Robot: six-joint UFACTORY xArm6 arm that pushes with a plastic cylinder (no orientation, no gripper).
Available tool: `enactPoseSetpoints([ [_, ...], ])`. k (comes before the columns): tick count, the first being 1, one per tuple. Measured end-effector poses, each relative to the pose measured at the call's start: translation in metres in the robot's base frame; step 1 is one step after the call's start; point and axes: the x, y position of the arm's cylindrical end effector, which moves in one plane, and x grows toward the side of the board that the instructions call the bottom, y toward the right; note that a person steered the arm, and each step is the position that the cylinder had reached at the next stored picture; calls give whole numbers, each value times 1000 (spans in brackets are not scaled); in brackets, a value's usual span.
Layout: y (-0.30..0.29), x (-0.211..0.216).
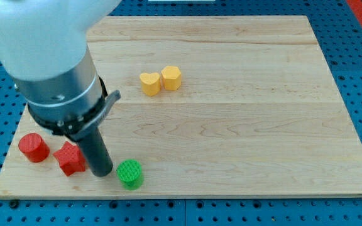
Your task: Push the green circle diagonally to the bottom right of the yellow heart
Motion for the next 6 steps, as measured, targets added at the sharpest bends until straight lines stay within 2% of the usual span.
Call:
enactPoseSetpoints([
  [1,19,18],
  [2,74,11],
  [3,138,-13],
  [5,114,-24],
  [6,148,-47],
])
